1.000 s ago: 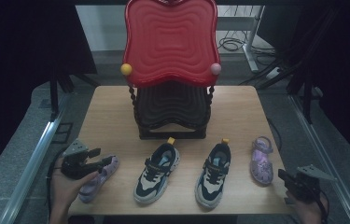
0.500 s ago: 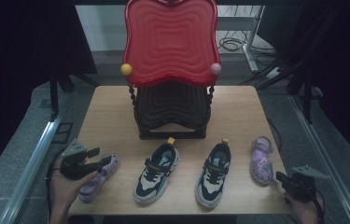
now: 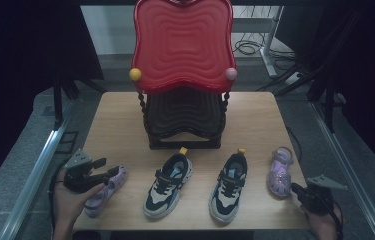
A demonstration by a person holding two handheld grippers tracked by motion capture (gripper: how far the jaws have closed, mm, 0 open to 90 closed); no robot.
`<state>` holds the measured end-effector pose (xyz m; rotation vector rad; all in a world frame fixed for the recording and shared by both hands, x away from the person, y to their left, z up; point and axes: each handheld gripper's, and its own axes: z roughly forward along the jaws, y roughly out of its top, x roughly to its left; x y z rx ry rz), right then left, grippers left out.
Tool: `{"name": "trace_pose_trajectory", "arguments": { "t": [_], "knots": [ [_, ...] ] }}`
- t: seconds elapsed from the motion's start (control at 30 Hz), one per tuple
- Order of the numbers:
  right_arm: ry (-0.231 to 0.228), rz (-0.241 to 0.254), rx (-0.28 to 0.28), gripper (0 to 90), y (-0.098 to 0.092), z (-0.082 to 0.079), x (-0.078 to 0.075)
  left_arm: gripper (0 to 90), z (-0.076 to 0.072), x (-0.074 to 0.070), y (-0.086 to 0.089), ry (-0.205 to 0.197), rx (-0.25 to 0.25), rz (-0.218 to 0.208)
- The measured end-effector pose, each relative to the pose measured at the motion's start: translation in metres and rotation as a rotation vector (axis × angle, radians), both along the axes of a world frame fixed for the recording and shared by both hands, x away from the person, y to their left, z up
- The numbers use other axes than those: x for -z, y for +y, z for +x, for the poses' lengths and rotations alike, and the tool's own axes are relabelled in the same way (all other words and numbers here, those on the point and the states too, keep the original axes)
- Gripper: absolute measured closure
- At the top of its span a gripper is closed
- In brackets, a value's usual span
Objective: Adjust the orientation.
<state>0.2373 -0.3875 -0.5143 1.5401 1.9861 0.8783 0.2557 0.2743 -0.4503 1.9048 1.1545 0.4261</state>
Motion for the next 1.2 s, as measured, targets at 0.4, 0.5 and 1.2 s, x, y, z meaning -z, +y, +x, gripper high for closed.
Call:
{"name": "trace_pose_trajectory", "arguments": {
  "t": [0.4,0.5,1.2],
  "knots": [
    [0.012,-0.025,-0.053,89.9,0.013,0.002,-0.004,38.6,0.000,0.000,0.003,-0.006,-0.014,-0.008],
    [0.013,-0.027,-0.058,89.9,0.015,0.002,-0.005,38.5,0.000,0.000,0.001,-0.003,-0.011,-0.006],
    [0.023,-0.027,-0.162,89.9,0.044,0.010,-0.005,38.2,0.002,0.003,-0.002,0.011,-0.006,-0.003]
  ]
}}
